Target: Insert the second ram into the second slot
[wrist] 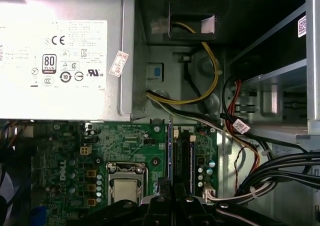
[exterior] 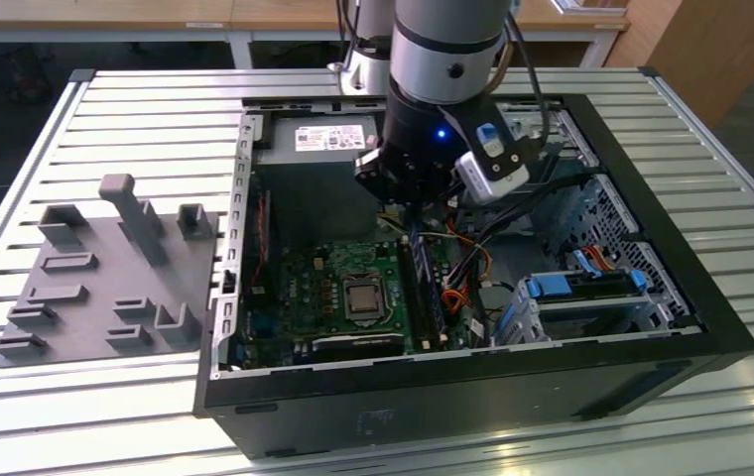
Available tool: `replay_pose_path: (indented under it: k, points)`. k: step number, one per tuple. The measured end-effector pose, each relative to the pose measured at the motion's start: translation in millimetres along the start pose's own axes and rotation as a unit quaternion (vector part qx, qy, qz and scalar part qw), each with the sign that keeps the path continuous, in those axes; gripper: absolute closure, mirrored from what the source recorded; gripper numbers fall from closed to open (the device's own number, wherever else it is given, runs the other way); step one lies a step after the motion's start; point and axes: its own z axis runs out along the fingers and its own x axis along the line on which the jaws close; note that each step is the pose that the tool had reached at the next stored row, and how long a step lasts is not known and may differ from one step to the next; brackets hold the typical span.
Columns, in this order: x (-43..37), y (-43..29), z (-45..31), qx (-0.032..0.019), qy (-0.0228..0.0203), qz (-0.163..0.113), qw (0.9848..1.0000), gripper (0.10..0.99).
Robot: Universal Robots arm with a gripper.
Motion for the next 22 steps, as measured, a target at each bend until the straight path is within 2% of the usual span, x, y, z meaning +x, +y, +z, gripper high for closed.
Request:
replay_pose_path:
  k: [22]
  points:
    - [0.0, -1.1, 18.8, 0.0, 0.0, 0.0, 1.0, 0.949]
